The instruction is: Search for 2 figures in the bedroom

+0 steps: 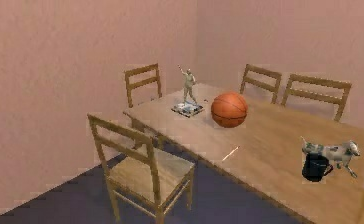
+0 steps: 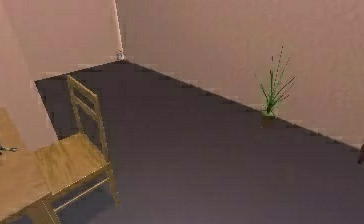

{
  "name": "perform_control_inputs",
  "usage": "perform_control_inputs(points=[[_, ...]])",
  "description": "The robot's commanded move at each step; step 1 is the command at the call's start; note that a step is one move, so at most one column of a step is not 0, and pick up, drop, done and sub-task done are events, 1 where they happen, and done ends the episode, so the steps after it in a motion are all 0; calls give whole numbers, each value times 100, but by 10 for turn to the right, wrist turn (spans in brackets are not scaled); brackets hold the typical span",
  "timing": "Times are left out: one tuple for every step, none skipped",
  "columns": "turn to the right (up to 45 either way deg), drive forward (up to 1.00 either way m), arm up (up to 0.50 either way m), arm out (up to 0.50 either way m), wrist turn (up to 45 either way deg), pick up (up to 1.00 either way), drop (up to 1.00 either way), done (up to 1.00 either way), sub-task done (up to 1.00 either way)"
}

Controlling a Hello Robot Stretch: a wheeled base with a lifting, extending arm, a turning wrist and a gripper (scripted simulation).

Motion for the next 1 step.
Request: perform_control_inputs(points=[[0,0,0,0,0,0,0,100,0]])
